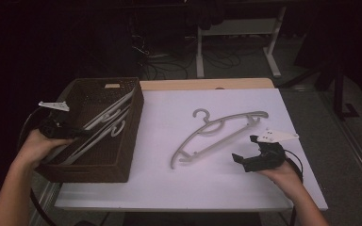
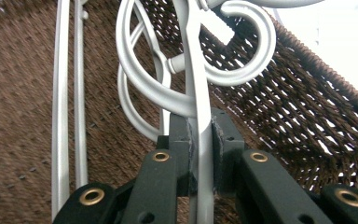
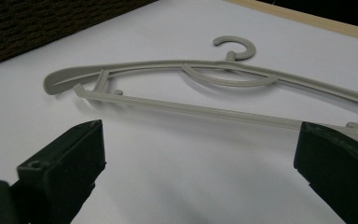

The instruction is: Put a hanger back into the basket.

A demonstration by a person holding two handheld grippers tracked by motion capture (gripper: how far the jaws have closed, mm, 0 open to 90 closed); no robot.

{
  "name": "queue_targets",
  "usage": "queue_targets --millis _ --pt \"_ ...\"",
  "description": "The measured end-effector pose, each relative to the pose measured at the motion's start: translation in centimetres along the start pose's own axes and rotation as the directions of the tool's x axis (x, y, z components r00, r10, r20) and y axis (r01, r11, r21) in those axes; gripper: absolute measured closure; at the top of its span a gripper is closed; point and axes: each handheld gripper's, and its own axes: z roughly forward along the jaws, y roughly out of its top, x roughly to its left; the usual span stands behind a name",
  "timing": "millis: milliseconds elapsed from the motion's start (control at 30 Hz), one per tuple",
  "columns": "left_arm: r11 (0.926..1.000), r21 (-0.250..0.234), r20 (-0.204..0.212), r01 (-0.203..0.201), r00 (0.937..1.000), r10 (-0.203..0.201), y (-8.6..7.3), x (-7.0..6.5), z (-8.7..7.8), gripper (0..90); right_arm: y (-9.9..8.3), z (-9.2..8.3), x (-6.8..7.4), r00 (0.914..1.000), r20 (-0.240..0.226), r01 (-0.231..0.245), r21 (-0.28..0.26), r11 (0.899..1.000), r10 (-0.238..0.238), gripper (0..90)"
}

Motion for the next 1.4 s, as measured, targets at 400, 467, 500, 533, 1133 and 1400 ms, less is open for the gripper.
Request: queue_targets --millis 400,467,500,533,1133,1400 --pt "0.9990 0.022 -0.118 0.039 0.9923 -0.036 -1.3 1.0 0.5 52.2 0.0 -0.1 -0.1 1.0000 0.002 -0.001 -0.002 1.000 0.001 1.4" --pt "0.9992 -0.014 -0.112 0.038 0.9929 -0.039 -1.2 0.8 0.2 44.4 0.0 -0.1 -0.1 1.0000 0.001 -0.001 -0.002 1.000 0.001 1.4" --pt "0.9991 -0.032 -0.110 0.026 0.9935 -0.029 -1.0 0.6 0.0 41.3 0.0 -0.1 -0.1 1.0000 0.001 -0.002 -0.002 1.000 0.002 1.4" --pt "0.9986 -0.050 -0.101 0.019 0.9946 -0.024 -0.9 0.5 -0.2 37.2 0.0 -0.1 -0.1 1.0000 0.001 -0.002 -0.002 1.000 0.002 1.4" --pt "0.9623 -0.265 0.025 -0.060 0.9973 0.069 5.8 -6.8 0.5 15.5 0.5 0.0 0.0 1.0000 -0.001 -0.007 -0.010 1.000 0.007 1.4" --pt "0.9487 -0.292 0.084 -0.120 0.9849 0.151 9.4 -11.7 3.6 15.5 0.2 -0.1 -0.2 0.9999 -0.008 -0.009 -0.007 1.000 0.009 1.4"
